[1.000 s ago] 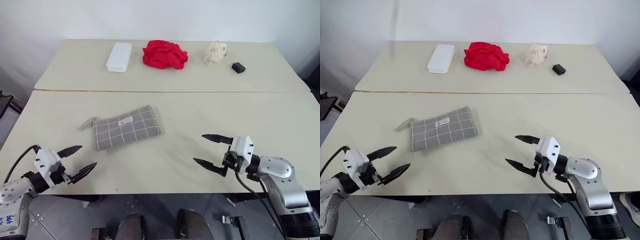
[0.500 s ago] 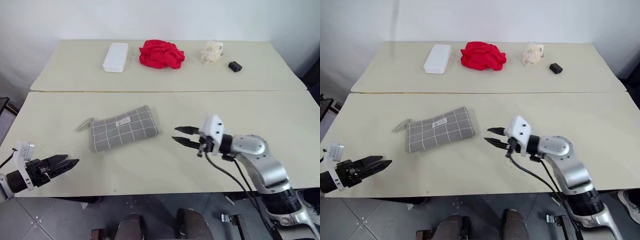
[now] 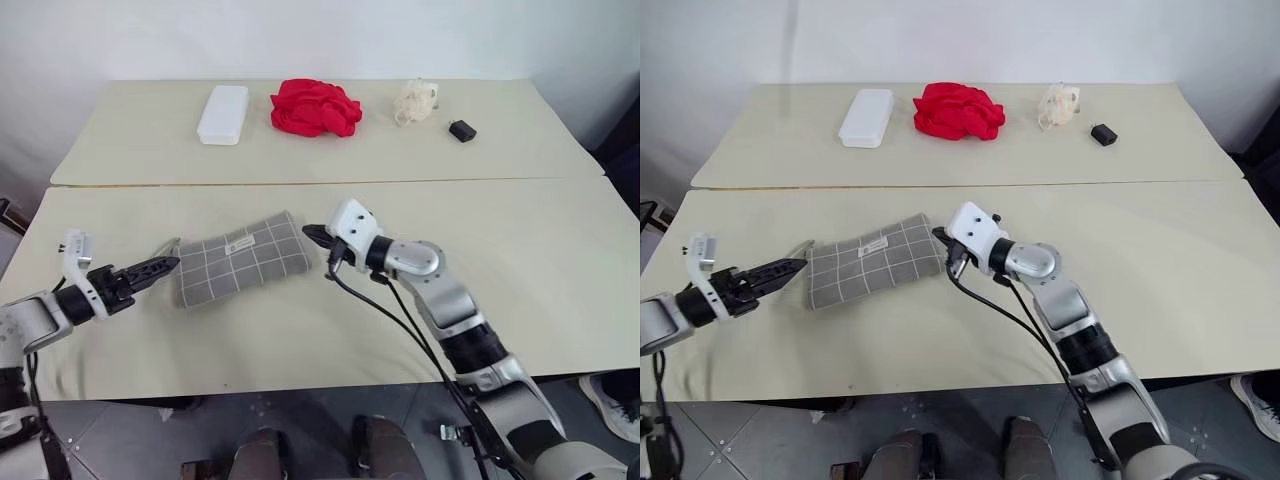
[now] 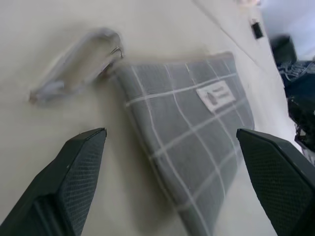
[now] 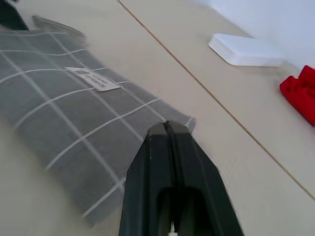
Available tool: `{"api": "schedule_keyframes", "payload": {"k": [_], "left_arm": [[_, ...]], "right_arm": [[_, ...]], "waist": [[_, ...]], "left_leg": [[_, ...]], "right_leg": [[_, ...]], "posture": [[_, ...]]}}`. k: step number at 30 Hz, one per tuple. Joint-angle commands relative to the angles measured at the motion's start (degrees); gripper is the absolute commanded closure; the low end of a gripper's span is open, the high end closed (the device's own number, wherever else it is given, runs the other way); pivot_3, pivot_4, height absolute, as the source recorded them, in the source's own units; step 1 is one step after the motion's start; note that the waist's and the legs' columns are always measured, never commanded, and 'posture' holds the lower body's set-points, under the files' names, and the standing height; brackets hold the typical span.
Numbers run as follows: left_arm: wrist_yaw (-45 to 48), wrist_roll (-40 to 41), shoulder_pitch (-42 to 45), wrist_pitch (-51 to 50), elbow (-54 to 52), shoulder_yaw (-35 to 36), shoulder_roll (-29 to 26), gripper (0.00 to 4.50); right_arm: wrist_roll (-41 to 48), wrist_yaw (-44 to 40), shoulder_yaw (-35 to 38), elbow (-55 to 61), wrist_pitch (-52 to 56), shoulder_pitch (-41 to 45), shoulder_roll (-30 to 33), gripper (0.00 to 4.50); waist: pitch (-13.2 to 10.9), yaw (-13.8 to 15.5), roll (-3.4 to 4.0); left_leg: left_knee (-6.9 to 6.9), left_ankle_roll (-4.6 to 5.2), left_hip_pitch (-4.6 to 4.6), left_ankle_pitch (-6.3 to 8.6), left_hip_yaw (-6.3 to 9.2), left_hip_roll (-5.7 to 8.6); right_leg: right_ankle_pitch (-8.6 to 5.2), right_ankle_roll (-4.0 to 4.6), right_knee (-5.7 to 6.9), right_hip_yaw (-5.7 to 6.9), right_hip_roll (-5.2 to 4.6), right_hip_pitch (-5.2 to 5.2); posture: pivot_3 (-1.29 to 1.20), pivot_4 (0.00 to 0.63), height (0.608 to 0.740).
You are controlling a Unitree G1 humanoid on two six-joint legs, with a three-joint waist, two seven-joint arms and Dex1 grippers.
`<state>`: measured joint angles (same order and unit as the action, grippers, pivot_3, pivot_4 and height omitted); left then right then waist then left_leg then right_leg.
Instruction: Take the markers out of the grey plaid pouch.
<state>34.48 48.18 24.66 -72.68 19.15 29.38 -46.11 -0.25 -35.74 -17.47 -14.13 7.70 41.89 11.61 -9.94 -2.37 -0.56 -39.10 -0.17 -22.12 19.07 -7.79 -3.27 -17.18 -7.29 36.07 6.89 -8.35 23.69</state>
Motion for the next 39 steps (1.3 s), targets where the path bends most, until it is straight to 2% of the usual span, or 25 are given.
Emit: {"api": "schedule_keyframes", "payload": {"k": [1,6,10,16,20,23,29,33,36,39], "left_arm": [[-1.7,-1.4,1.2,-4.9,2.1,-2.9,1.0,0.00],[-2.5,-1.8,5.6,-9.7,4.6,-5.6,5.1,0.00],[-2.6,-3.2,9.2,-10.0,5.6,-8.1,8.6,0.00],[1.4,-5.3,12.9,-8.7,4.8,-16.0,11.9,0.00],[5.7,-6.0,14.2,-7.4,2.9,-21.3,13.0,0.00],[8.3,-5.6,14.8,-7.3,2.1,-22.7,14.3,0.00],[13.7,-5.8,14.3,-6.0,-0.1,-27.2,15.4,0.00],[14.6,-6.4,13.8,-4.9,-0.8,-28.2,15.8,0.00],[12.8,-7.1,14.1,-3.4,1.6,-25.4,16.7,0.00],[11.8,-7.0,13.2,-3.6,1.3,-23.7,16.5,0.00]], "right_arm": [[-1.2,0.8,-0.9,-3.2,-2.3,1.3,-2.7,4.48],[-2.3,-2.6,-3.1,-8.9,-3.0,1.7,-4.7,4.48],[-2.4,-6.4,-4.2,-8.6,3.8,1.3,-3.5,4.48],[-0.1,-14.6,-5.1,2.7,18.7,-1.9,2.1,4.48],[1.3,-16.3,-4.5,10.2,24.8,-3.9,5.5,4.48],[2.6,-16.6,-3.5,15.1,28.5,-5.3,7.6,4.48],[7.0,-18.1,-0.3,26.3,35.7,-9.5,13.6,4.48],[13.3,-19.8,5.3,33.6,40.0,-11.8,17.5,4.48],[15.6,-17.4,11.0,32.4,40.1,-11.2,18.5,4.48],[11.7,-11.4,13.0,24.7,34.9,-9.0,18.2,4.48]], "waist": [[0.0,0.0,0.01],[0.0,0.6,0.04],[0.2,0.9,0.10],[0.4,1.1,0.16],[0.4,1.7,0.17],[0.4,1.9,0.16],[0.4,2.2,0.13],[0.4,2.1,0.11],[0.4,2.1,0.08],[0.4,2.1,0.07]], "left_leg": [[0.00,0.00,0.01,0.00,0.01,0.02],[-0.03,0.01,0.07,-0.01,0.05,0.07],[-0.05,0.01,0.19,-0.01,0.10,0.10],[0.08,0.03,0.81,0.01,0.28,0.21],[0.08,0.04,0.87,0.03,0.33,0.25],[0.06,0.06,0.83,0.05,0.27,0.28],[0.08,0.06,0.73,0.05,0.26,0.27],[0.07,0.08,0.68,0.06,0.26,0.26],[0.07,0.08,0.68,0.06,0.25,0.25],[0.05,0.09,0.69,0.06,0.23,0.24]], "right_leg": [[0.00,0.00,0.00,-0.01,0.00,-0.01],[0.00,-0.01,-0.01,-0.02,-0.01,-0.15],[0.01,-0.02,0.00,-0.02,-0.04,-0.31],[0.01,-0.02,-0.10,0.02,-0.09,-1.04],[0.01,-0.01,-0.12,0.02,-0.13,-1.14],[0.01,-0.02,-0.12,-0.02,-0.16,-1.09],[0.01,-0.02,-0.18,-0.01,-0.16,-0.99],[0.01,-0.02,-0.23,0.00,-0.16,-0.96],[0.01,-0.02,-0.25,0.00,-0.15,-0.96],[0.01,-0.02,-0.25,-0.01,-0.15,-0.96]], "posture": [[0.00,0.150,0.740],[0.00,0.150,0.740],[0.00,0.150,0.740],[0.00,0.150,0.740],[0.00,0.150,0.740],[0.00,0.150,0.740],[0.00,0.150,0.740],[0.00,0.150,0.740],[0.00,0.150,0.740],[0.00,0.150,0.740]]}}
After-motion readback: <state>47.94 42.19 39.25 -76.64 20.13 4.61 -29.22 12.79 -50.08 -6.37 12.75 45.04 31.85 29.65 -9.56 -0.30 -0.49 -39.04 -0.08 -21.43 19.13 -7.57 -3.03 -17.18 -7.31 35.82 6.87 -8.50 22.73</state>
